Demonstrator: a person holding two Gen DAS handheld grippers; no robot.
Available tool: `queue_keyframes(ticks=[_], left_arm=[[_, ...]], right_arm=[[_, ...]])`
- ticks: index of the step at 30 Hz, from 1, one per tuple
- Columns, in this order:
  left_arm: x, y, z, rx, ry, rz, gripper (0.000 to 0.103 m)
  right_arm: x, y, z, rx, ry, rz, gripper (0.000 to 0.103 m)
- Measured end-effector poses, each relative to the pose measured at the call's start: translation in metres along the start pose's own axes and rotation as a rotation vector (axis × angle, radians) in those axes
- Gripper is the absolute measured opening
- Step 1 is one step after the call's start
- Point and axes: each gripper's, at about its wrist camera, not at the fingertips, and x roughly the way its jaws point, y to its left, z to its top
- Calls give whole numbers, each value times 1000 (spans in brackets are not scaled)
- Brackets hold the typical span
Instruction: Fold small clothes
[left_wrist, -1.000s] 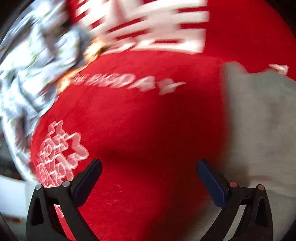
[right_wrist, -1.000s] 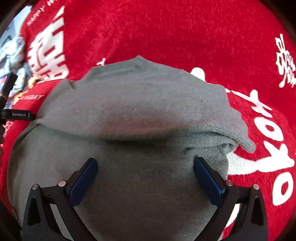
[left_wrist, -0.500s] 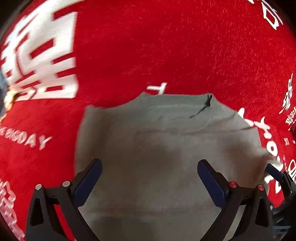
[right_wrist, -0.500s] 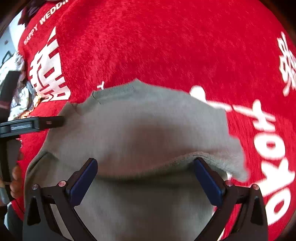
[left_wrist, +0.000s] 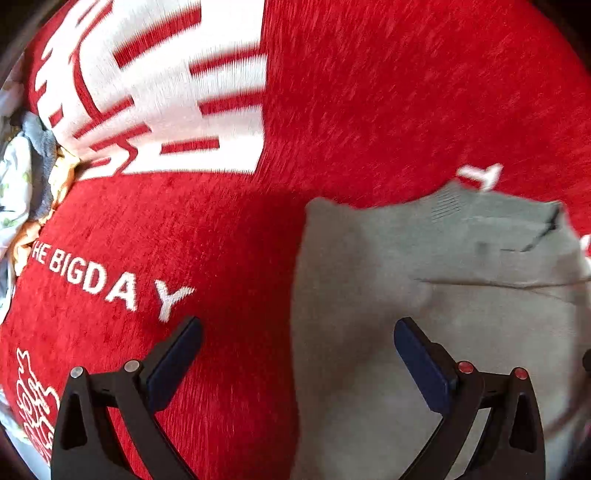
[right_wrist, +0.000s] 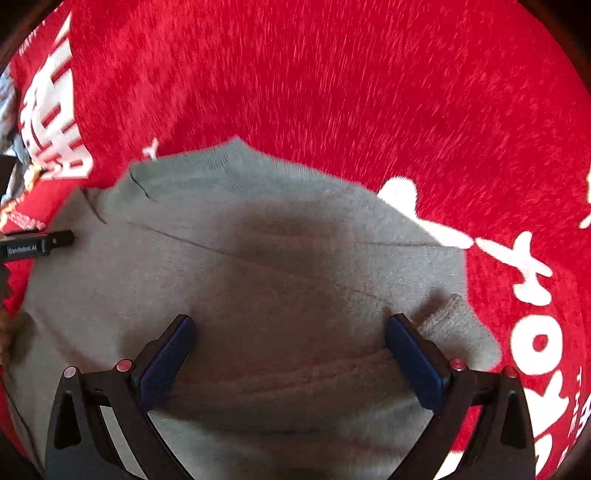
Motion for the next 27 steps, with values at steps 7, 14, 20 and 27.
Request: queue_keyframes(ticks=[7,14,20,27], left_arm=[[-53,-53,-64,154,-42,-125,103],[-48,-46,-79,97,3,-111,103],[-35,-71,-63,154,7,-97,103],[-36,-23,-88,75,79,-46,103]], right_arm=[[-10,6,-41,-56,84,41,103],[-62,-9,-62,-56,0,7,103],[-25,2,-25,-39,25,69,103],[-29,-32,-77,0,121,41,103]])
